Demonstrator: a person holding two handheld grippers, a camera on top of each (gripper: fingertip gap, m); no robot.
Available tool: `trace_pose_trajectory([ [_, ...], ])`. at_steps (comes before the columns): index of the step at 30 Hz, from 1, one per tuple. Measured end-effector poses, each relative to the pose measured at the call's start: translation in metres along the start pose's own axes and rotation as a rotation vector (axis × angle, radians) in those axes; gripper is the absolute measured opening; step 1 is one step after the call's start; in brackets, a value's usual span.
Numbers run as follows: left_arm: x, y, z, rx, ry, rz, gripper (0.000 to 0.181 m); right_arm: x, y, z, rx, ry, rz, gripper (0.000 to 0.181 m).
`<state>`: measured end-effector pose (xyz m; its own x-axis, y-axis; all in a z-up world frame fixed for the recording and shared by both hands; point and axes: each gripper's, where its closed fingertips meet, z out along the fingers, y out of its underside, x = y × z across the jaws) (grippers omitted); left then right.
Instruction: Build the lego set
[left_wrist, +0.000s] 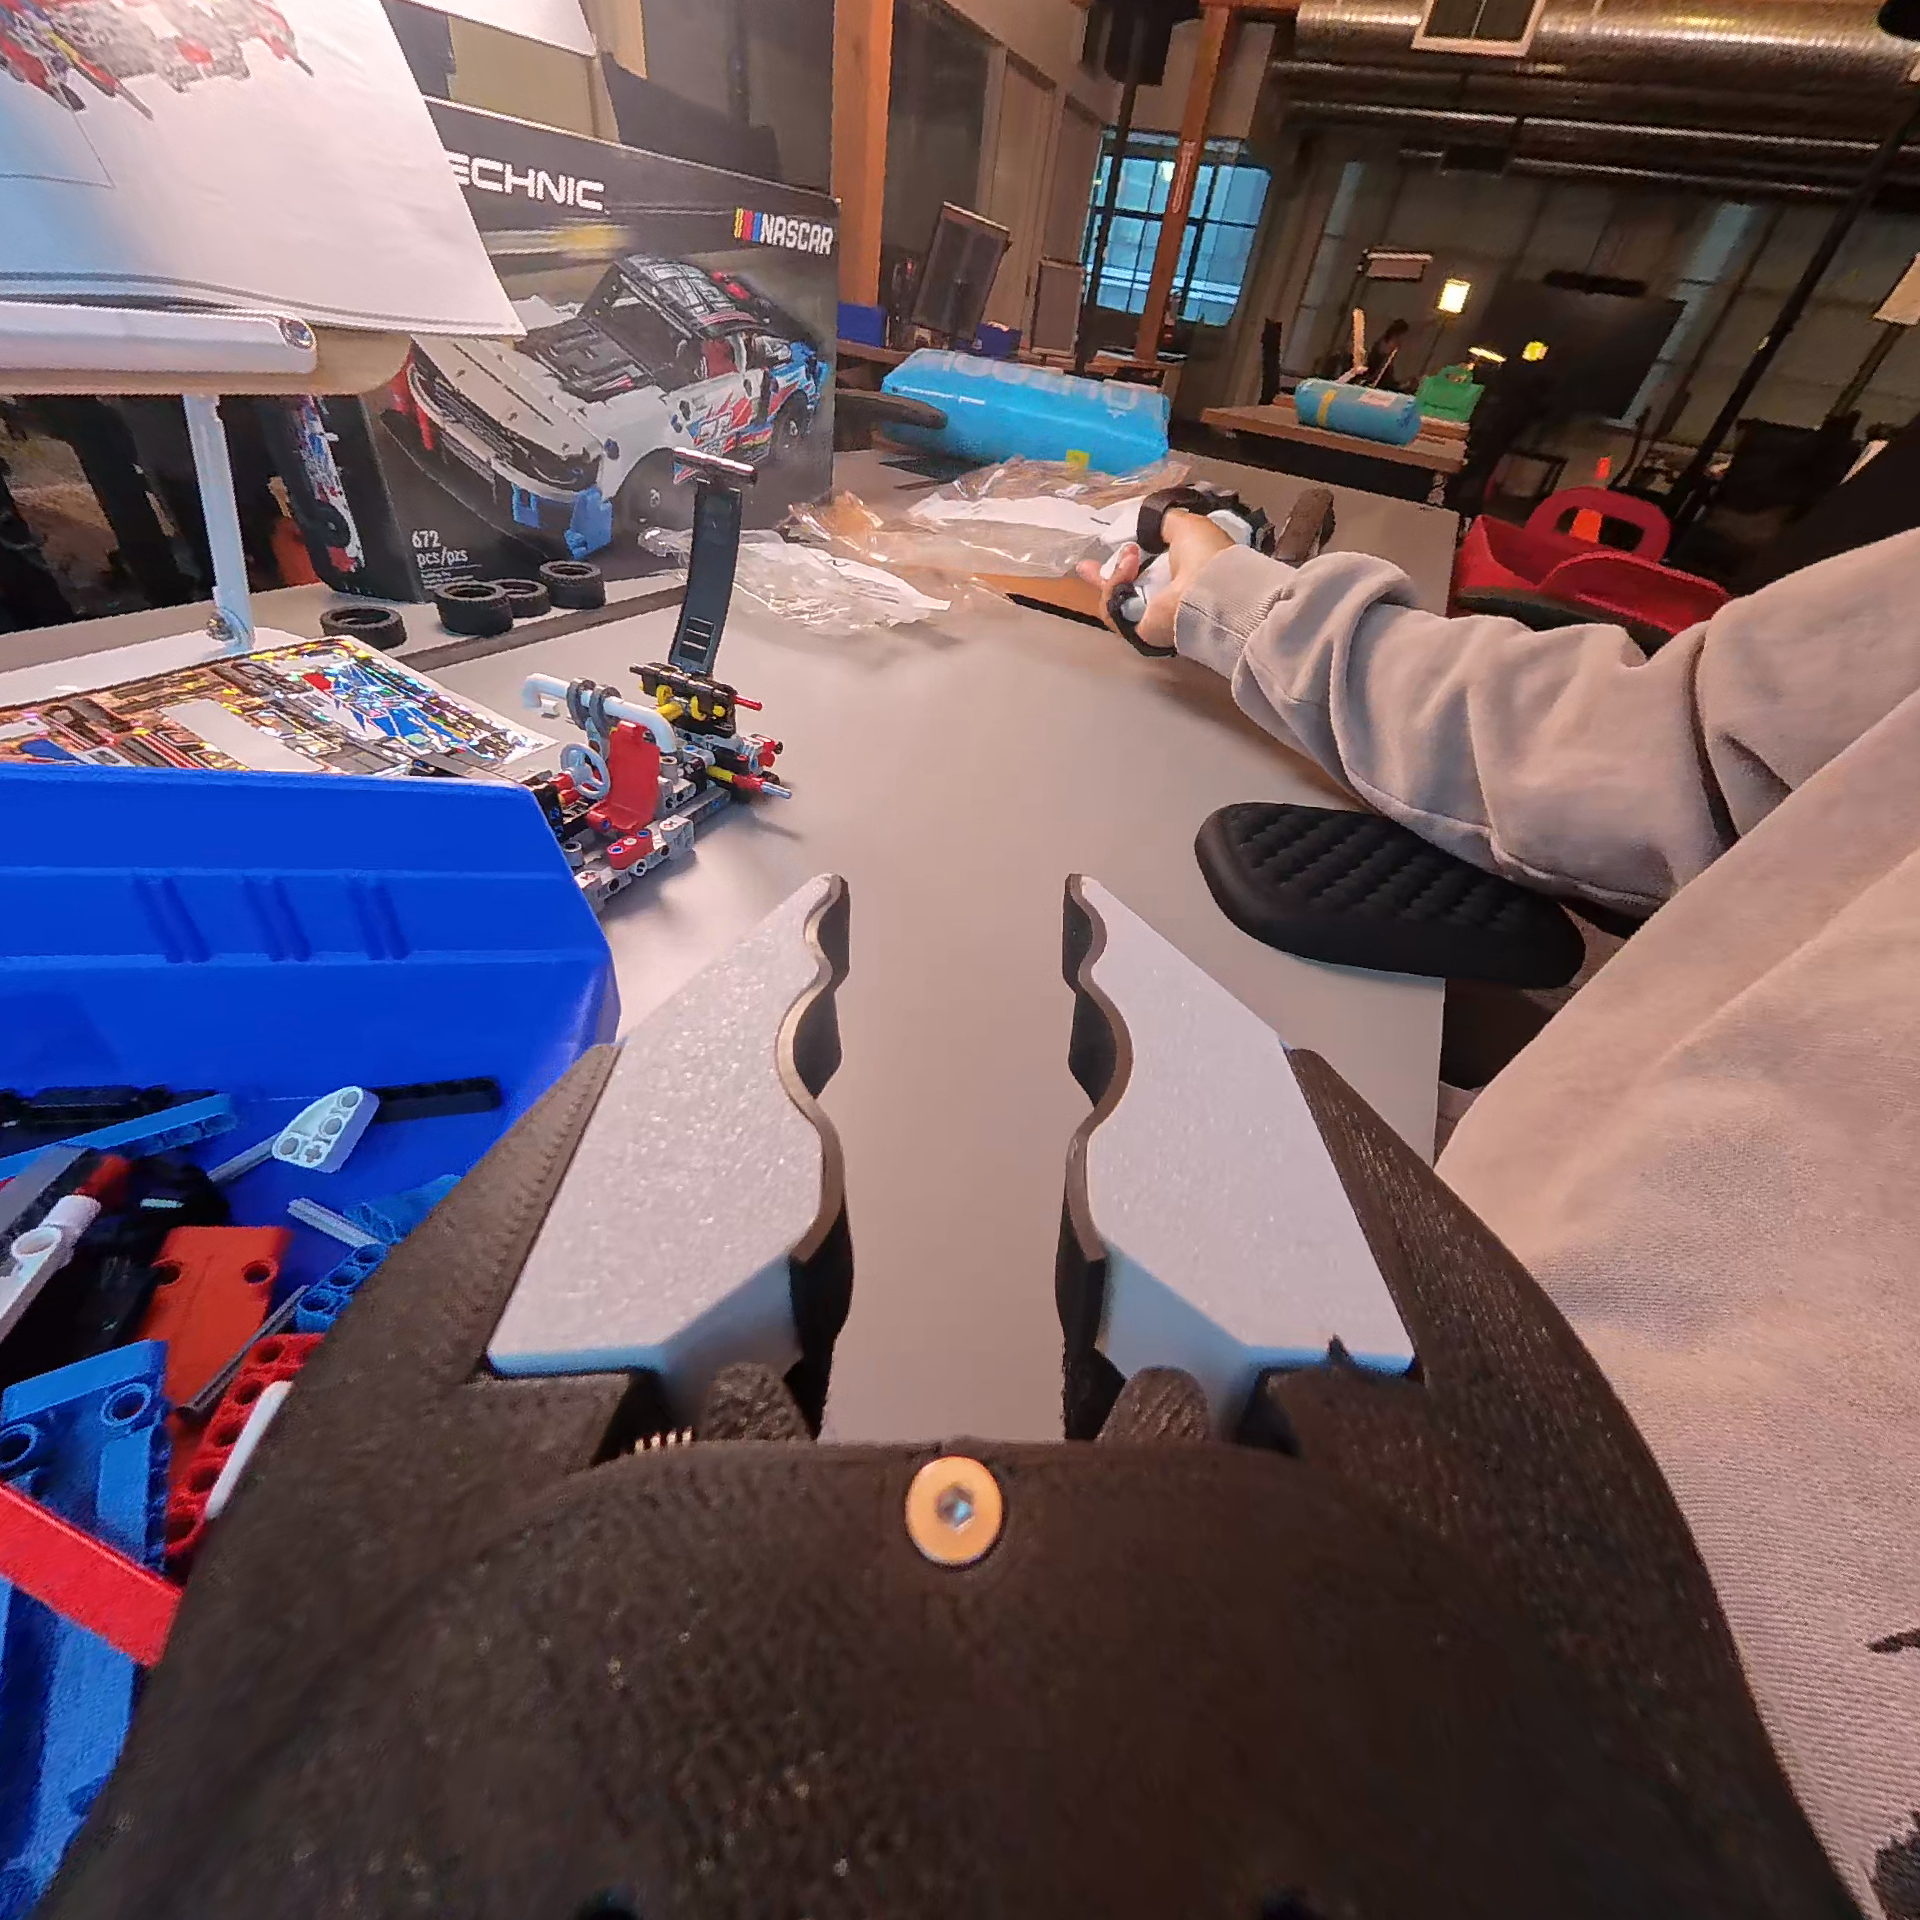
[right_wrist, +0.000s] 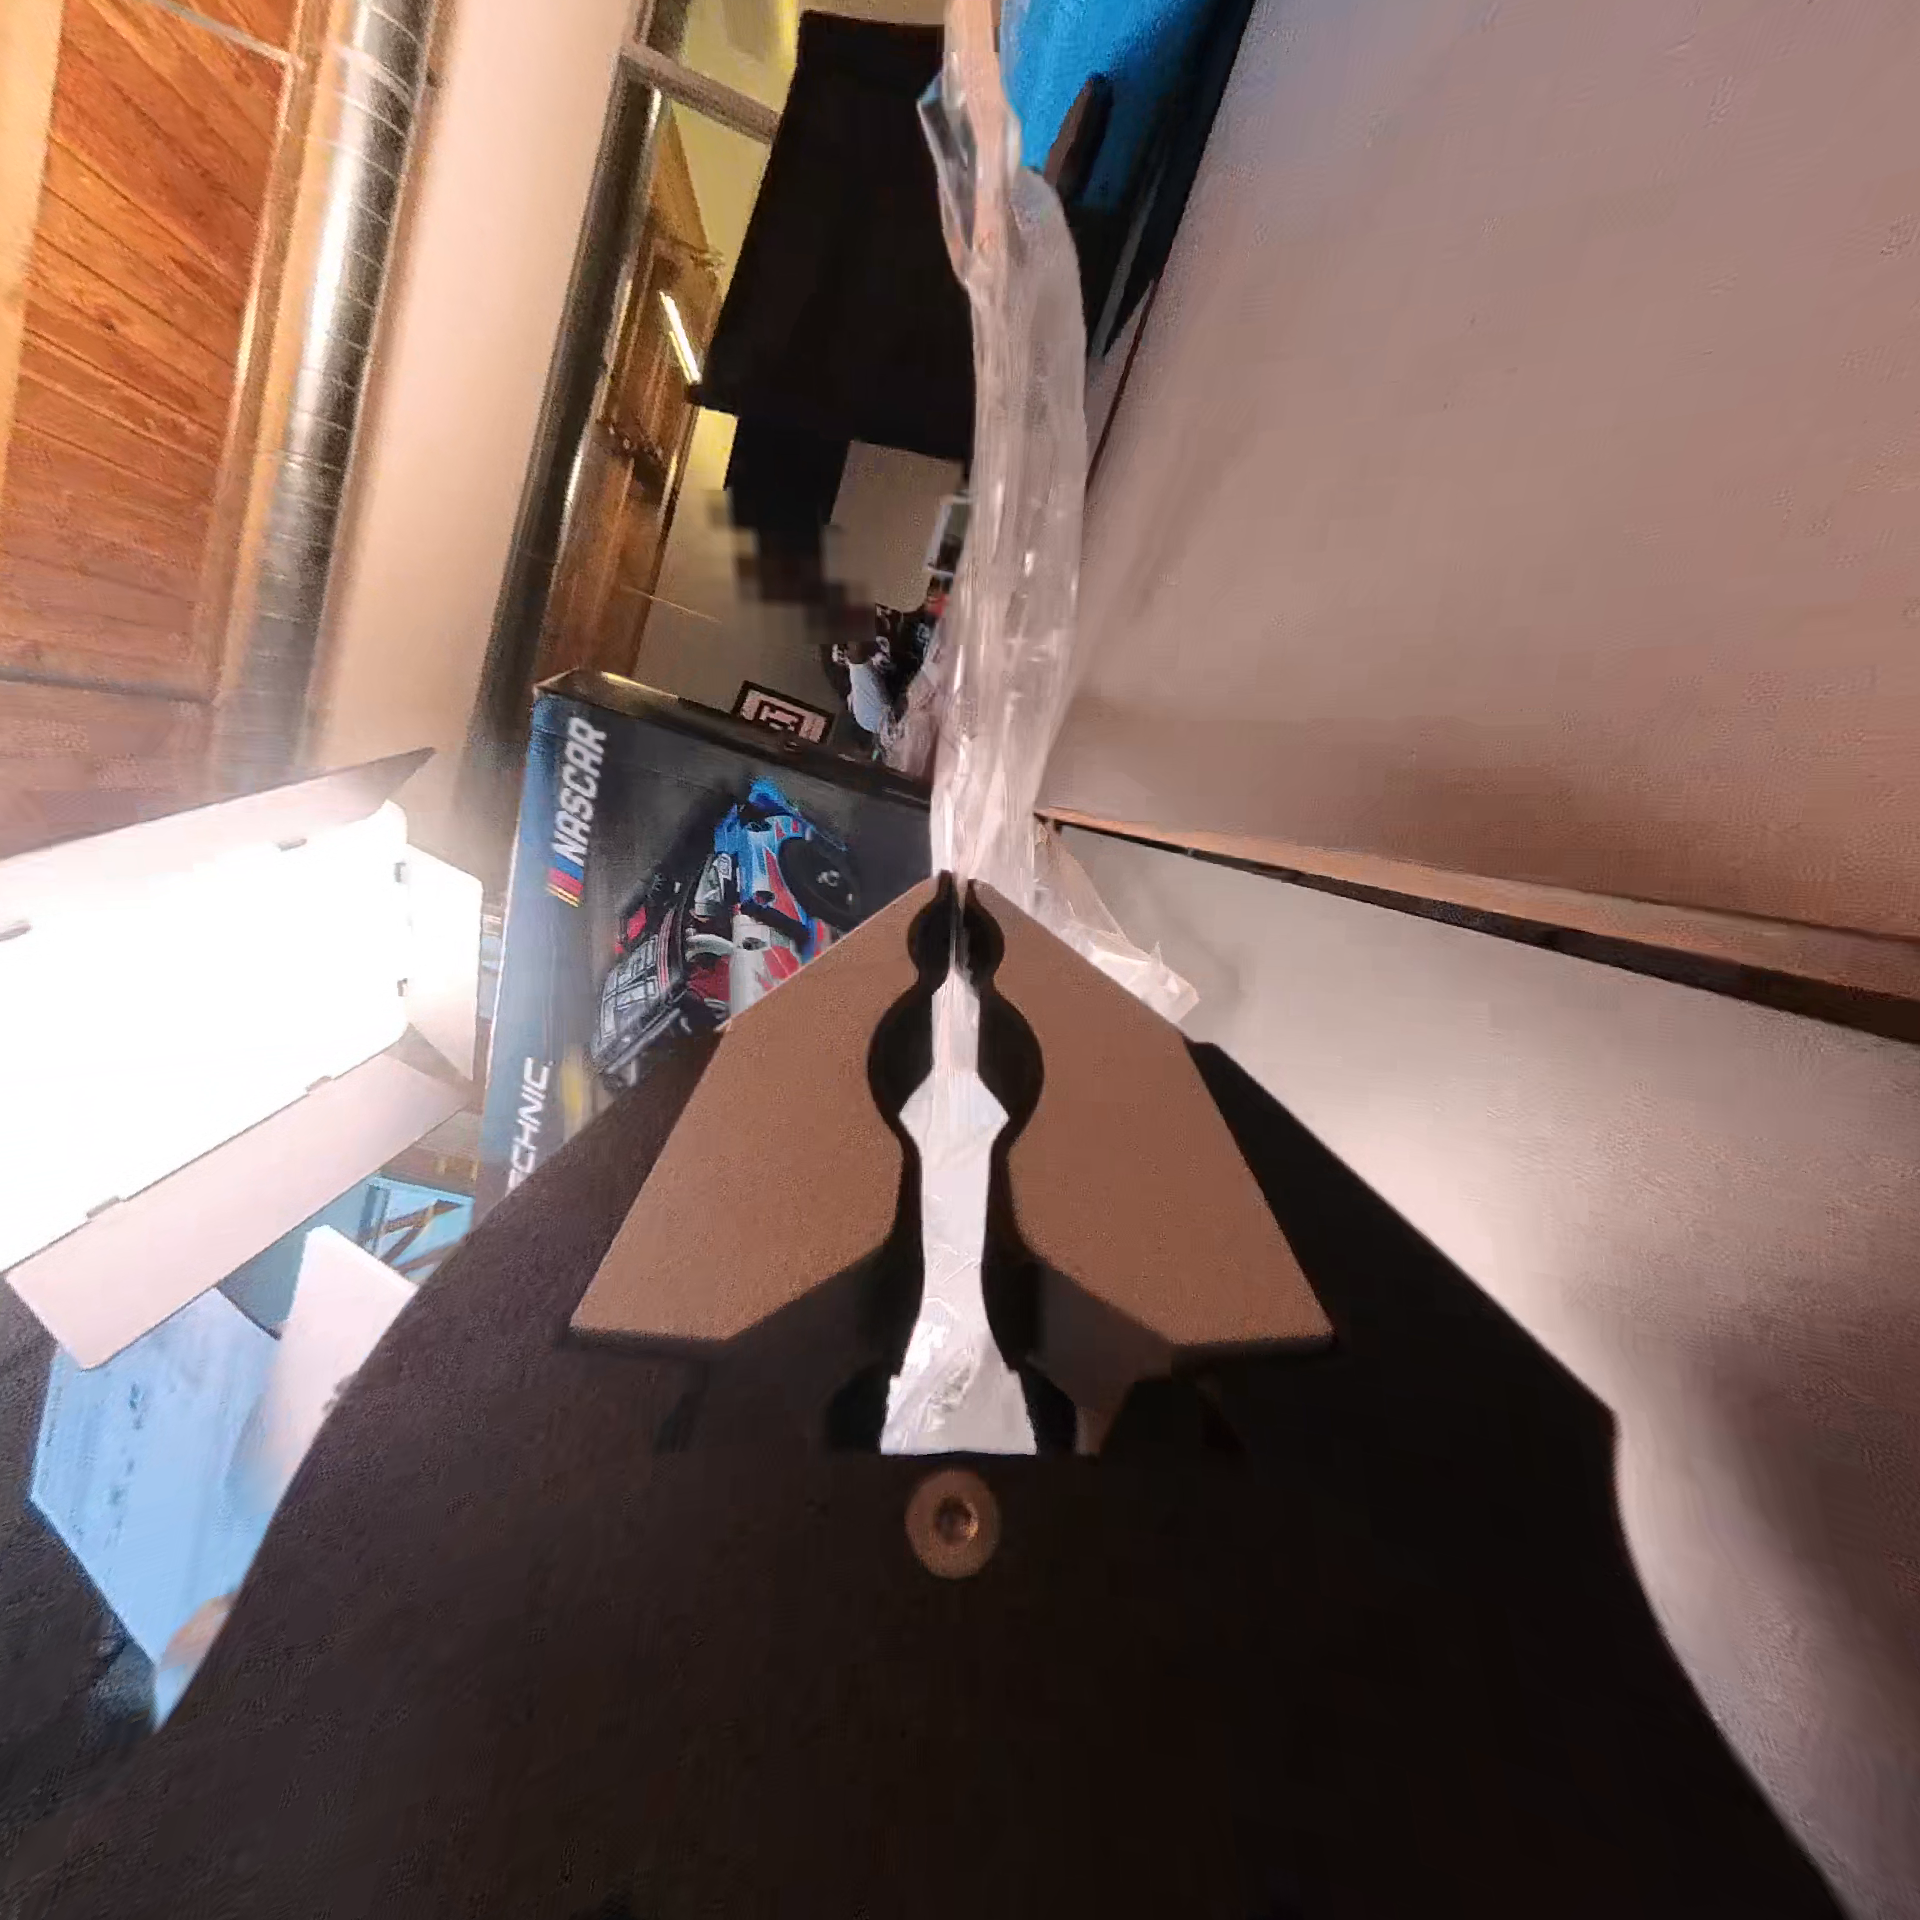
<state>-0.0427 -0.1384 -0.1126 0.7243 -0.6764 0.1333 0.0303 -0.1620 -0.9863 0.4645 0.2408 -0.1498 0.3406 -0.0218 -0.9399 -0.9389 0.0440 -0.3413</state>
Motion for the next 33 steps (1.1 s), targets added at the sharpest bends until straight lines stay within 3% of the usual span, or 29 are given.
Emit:
trace_pose_trajectory([
  [4, 0.003, 0.002, 0.001, -0.026, -0.004, 0.033, 0.039, 0.012, 0.011, -0.005, -0.064, 0.04, -0.053, 0.0],
  [7, 0.004, -0.001, -0.002, -0.032, -0.02, 0.065, 0.039, -0.004, 0.019, -0.028, -0.117, -0.024, -0.072, 0.0],
  [11, 0.002, -0.003, -0.005, -0.02, -0.039, 0.077, 0.038, -0.018, 0.037, -0.105, -0.172, -0.071, -0.024, 0.0],
  [16, 0.004, -0.002, -0.001, -0.036, -0.022, 0.08, 0.038, 0.015, 0.052, -0.182, -0.169, 0.063, 0.081, 0.0],
  [21, 0.008, -0.002, -0.002, -0.032, -0.012, 0.099, 0.039, 0.031, 0.061, -0.168, -0.183, 0.126, 0.056, 0.0],
  [25, 0.006, -0.002, -0.006, -0.03, -0.027, 0.099, 0.039, 0.028, 0.073, -0.147, -0.214, 0.114, 0.029, 0.012],
  [29, 0.004, -0.003, -0.011, -0.019, -0.044, 0.101, 0.038, 0.018, 0.084, -0.144, -0.324, 0.087, -0.006, 0.049],
  [33, -0.001, -0.004, -0.016, -0.021, -0.067, 0.111, 0.039, 0.021, 0.077, -0.165, -0.446, 0.119, -0.18, 0.063],
])
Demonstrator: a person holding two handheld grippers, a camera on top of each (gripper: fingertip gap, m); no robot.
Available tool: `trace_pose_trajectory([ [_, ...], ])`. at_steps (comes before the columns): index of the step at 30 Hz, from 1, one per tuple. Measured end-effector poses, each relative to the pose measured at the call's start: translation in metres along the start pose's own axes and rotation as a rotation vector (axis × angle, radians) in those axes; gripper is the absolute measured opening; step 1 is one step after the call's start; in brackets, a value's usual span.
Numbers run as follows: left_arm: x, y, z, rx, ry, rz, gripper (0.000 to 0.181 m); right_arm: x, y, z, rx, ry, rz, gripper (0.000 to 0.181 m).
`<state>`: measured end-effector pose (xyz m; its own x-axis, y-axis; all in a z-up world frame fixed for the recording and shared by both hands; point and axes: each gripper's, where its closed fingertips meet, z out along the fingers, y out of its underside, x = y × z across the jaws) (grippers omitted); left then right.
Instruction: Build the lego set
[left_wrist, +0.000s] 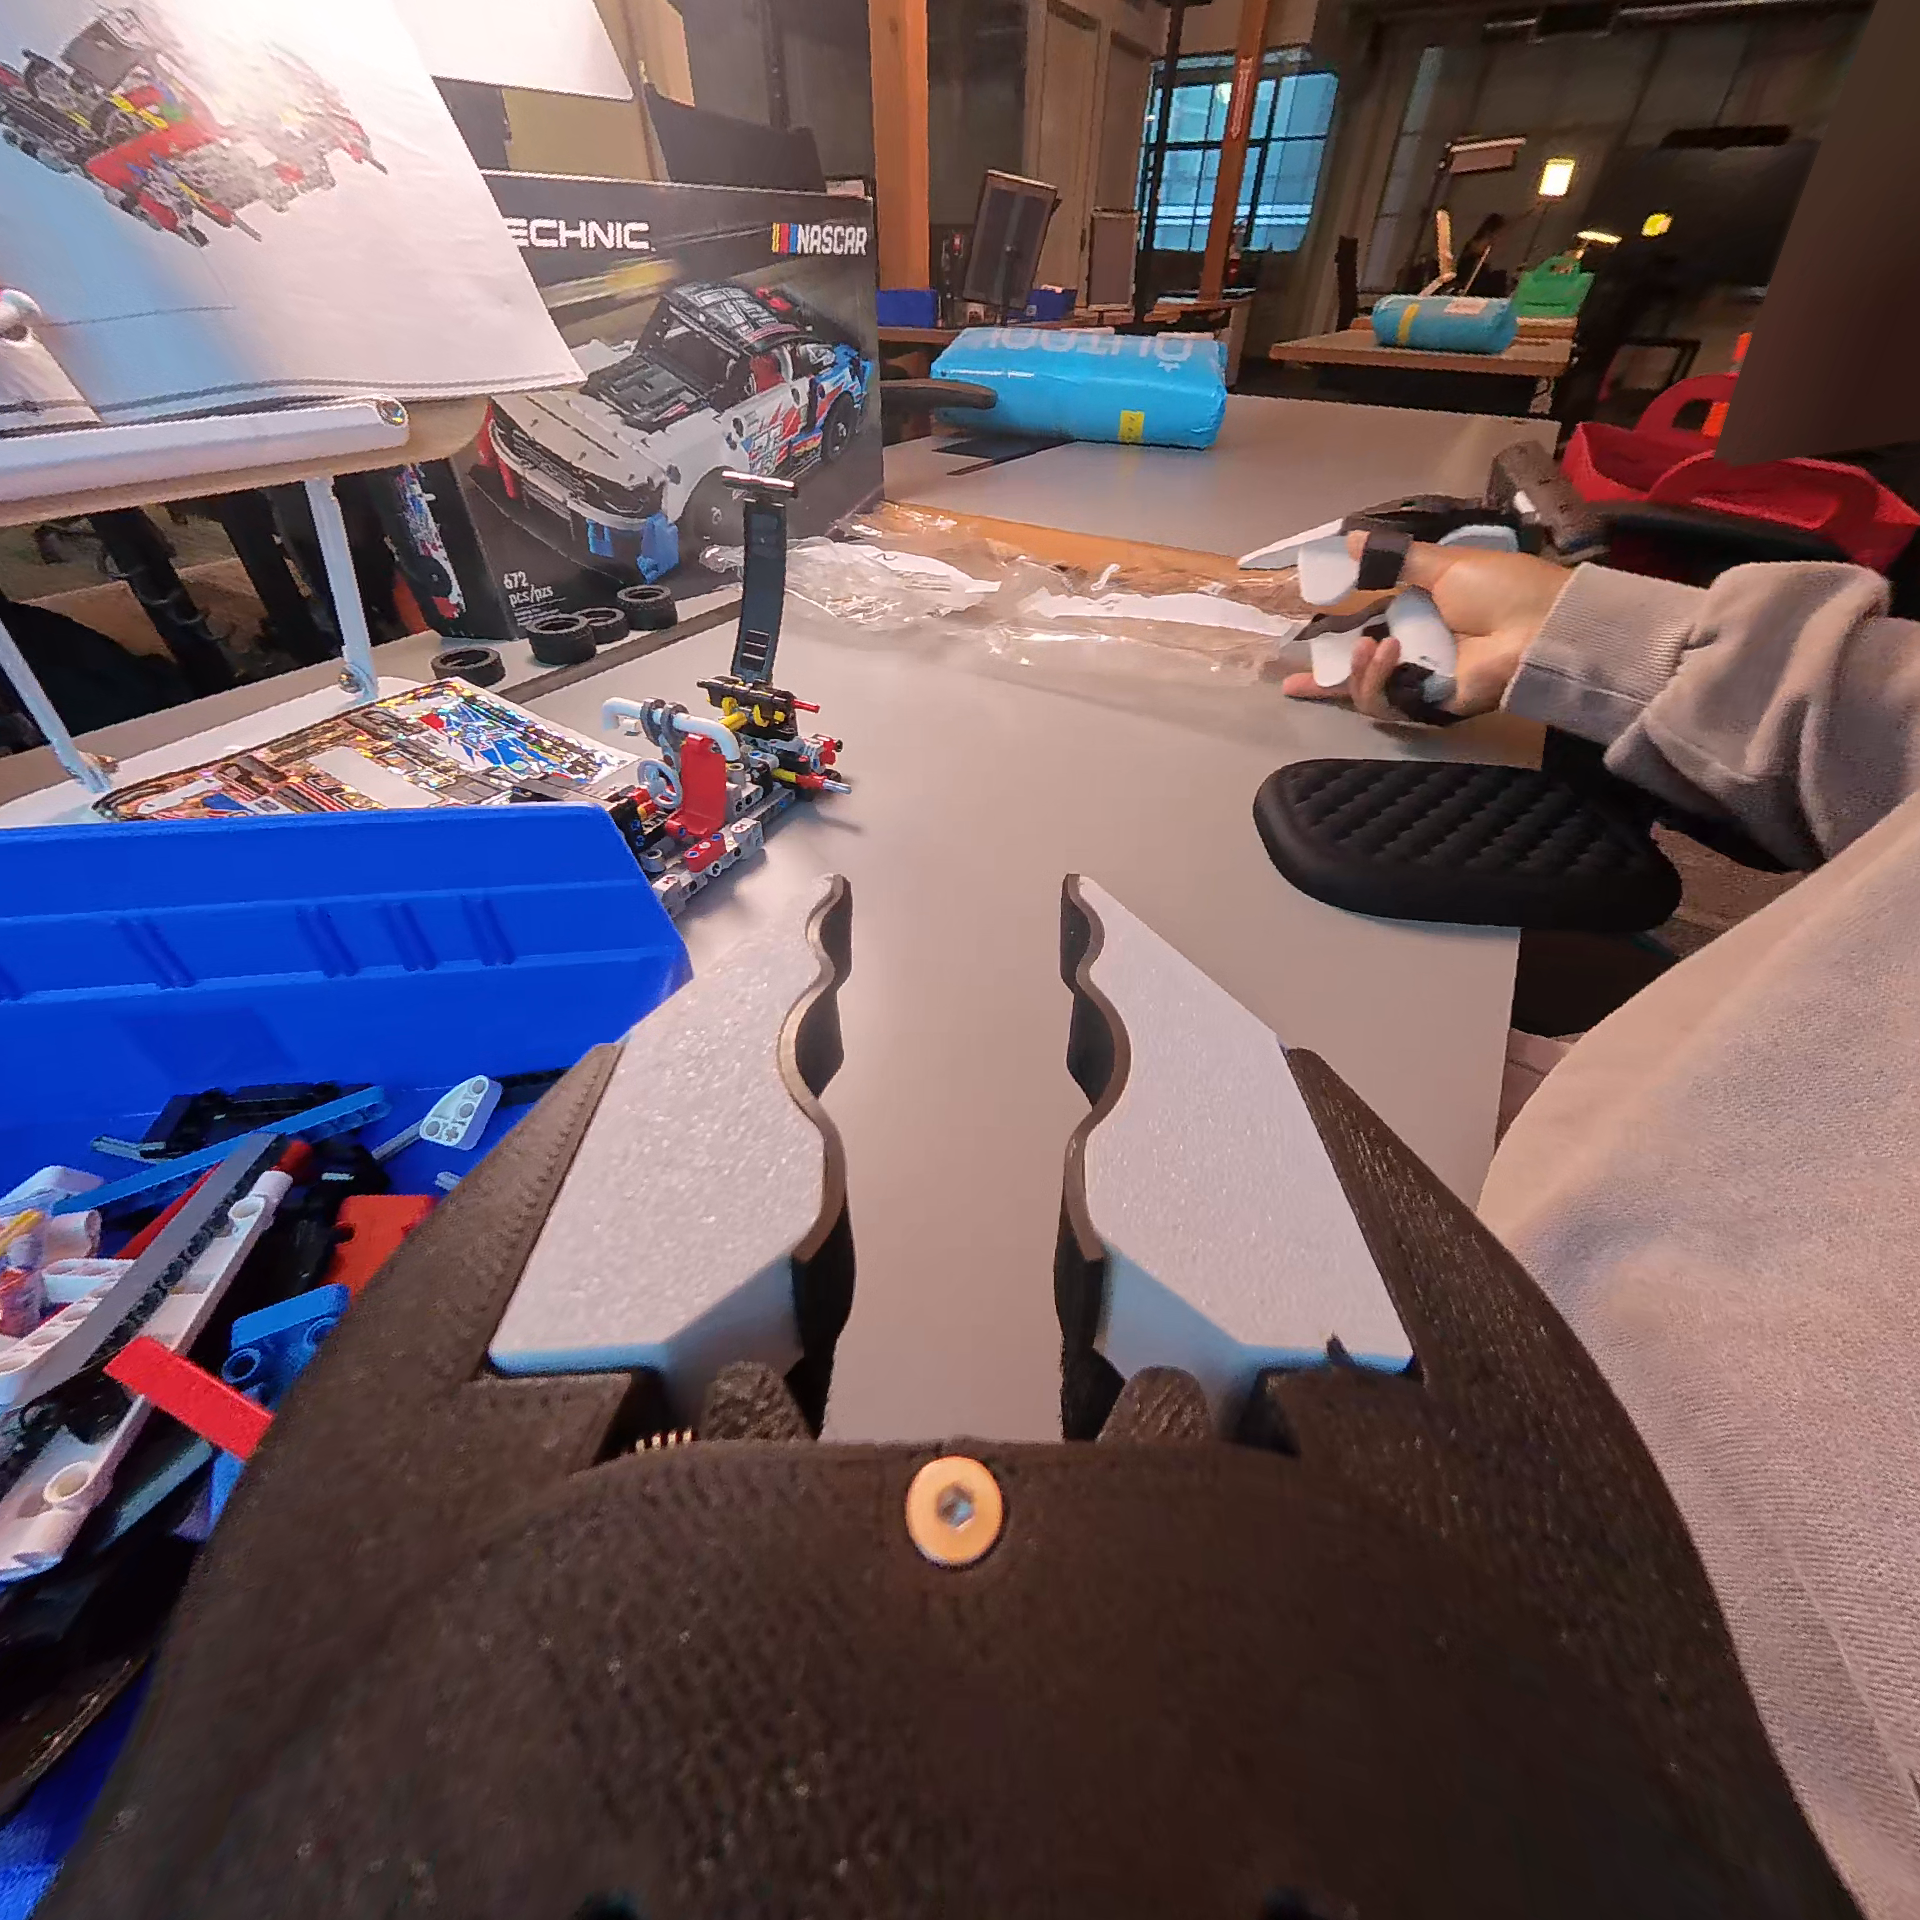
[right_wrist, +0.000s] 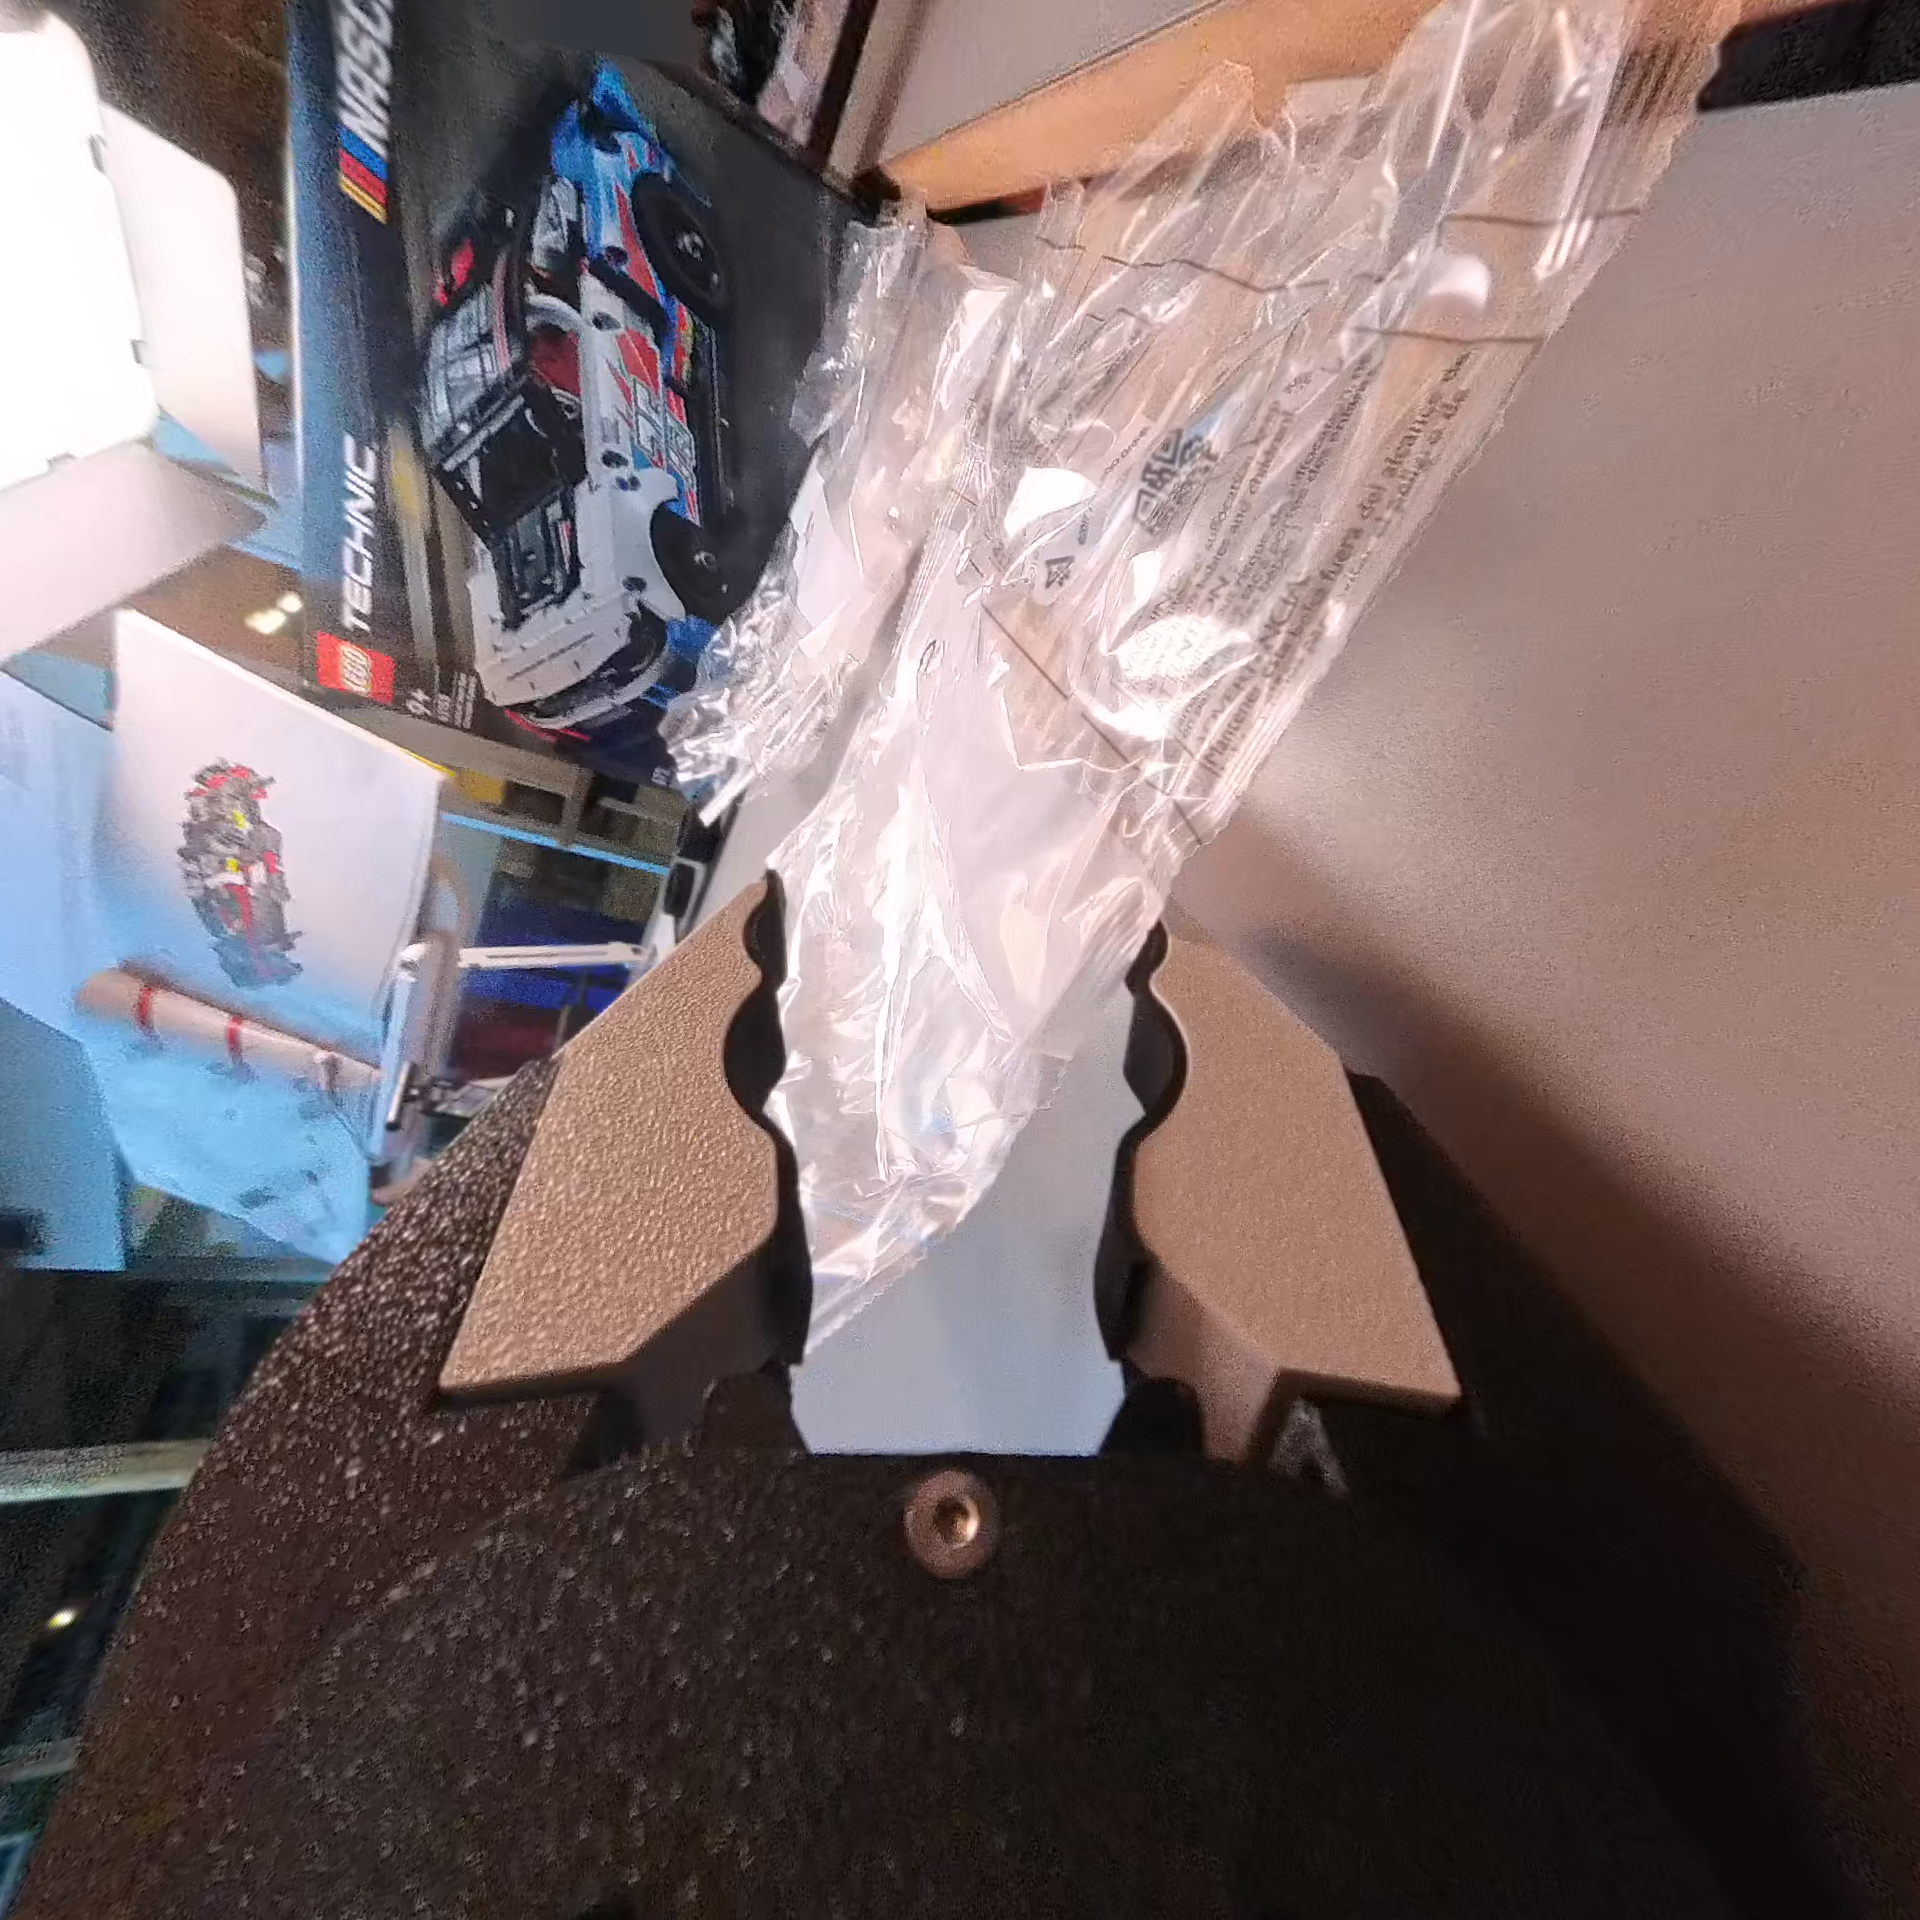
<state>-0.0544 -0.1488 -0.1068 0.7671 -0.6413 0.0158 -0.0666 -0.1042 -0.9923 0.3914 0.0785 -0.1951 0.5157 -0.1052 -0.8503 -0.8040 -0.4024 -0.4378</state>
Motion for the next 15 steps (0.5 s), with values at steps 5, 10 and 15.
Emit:
trace_pose_trajectory([
  [5, -0.006, -0.007, -0.004, 0.034, -0.012, -0.011, 0.038, 0.014, -0.01, -0.03, -0.061, 0.085, -0.271, 0.072],
  [10, -0.003, -0.01, 0.0, 0.02, -0.01, 0.005, 0.038, 0.006, 0.005, -0.01, -0.163, 0.12, -0.544, 0.077],
  [15, -0.005, -0.013, -0.007, -0.01, -0.062, 0.078, 0.039, 0.029, -0.011, -0.002, -0.227, 0.438, -1.127, 0.083],
])
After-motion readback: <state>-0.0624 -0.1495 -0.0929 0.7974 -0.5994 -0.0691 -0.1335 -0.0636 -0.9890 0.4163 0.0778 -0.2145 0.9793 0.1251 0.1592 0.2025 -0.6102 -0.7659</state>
